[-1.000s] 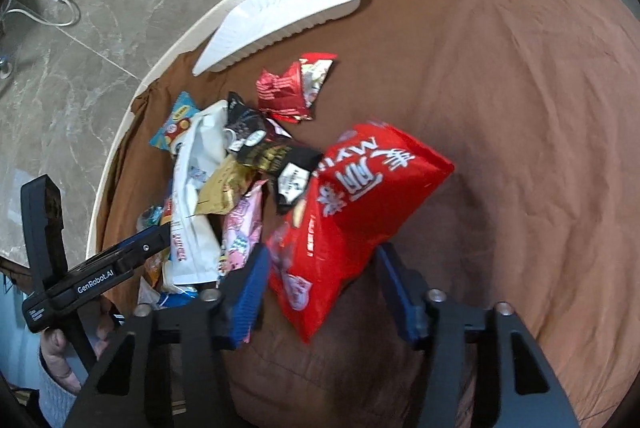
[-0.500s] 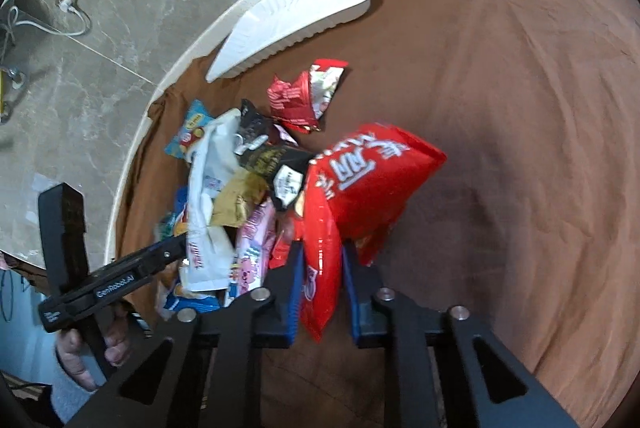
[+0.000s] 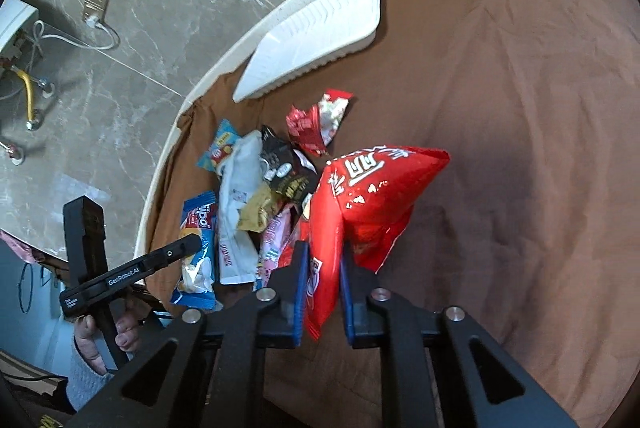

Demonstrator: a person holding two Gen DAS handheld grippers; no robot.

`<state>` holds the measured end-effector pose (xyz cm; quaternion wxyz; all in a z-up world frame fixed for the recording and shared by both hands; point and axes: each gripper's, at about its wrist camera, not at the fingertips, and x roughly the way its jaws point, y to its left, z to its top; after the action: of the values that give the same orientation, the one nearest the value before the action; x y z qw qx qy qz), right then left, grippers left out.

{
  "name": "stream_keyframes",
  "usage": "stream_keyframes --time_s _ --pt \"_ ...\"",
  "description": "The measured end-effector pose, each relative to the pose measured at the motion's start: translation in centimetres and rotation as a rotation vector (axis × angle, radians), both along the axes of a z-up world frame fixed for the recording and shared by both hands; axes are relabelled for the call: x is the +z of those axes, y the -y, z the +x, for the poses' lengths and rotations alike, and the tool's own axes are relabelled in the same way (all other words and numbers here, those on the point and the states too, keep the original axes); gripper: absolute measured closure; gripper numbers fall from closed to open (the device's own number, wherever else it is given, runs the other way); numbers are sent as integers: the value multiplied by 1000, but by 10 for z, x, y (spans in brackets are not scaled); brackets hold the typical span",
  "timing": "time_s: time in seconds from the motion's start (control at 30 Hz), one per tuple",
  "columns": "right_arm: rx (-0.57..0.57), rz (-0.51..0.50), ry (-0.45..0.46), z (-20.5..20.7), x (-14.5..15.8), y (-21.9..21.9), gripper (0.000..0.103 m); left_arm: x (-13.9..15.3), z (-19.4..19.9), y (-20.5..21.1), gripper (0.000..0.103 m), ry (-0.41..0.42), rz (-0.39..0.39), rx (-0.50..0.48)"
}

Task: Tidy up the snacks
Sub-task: 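Grasp the blue cake bar with the left tool while the right tool grasps the red chocolate bag, then carry both packets to the white tray and open both tools to release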

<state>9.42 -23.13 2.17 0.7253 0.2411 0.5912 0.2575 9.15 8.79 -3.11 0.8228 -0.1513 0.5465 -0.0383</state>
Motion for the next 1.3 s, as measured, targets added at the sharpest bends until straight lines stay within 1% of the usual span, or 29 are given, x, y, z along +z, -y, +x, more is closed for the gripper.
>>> stream_keyframes --time_s 0.13,0.27,0.37,0.43,0.5,0.63,0.73,0.87,0.93,1.0,1.13,1.23,1.3 --pt "5 60 8 7 15 16 87 25 4 1 77 32 -34 12" --pt "24 97 41 31 40 20 87 49 23 0 77 66 -80 -3" --pt "39 115 69 61 60 18 87 69 49 -6 77 96 -126 -22" --pt "60 95 108 87 74 12 87 82 72 -14 77 124 -141 -40" --pt "70 83 132 107 82 4 87 93 99 -24 77 141 -161 -61" --pt "92 33 172 155 90 -21 87 101 149 -46 77 159 -180 -84" --pt "110 -2 172 187 82 -43 87 94 185 -57 77 147 -168 -99" --pt "131 -34 134 223 54 -68 87 65 228 -73 77 90 -148 -117" --pt "150 -64 116 238 36 -80 87 51 249 -75 77 71 -137 -119" --pt "159 -79 83 252 15 -88 87 35 273 -74 77 49 -108 -127" --pt "175 -144 63 271 -15 -96 87 11 302 -69 77 27 -53 -154" --pt "192 -201 70 284 -30 -102 88 -5 318 -64 76 18 24 -170" --pt "206 -246 85 286 -35 -107 88 -11 324 -64 76 9 47 -160"
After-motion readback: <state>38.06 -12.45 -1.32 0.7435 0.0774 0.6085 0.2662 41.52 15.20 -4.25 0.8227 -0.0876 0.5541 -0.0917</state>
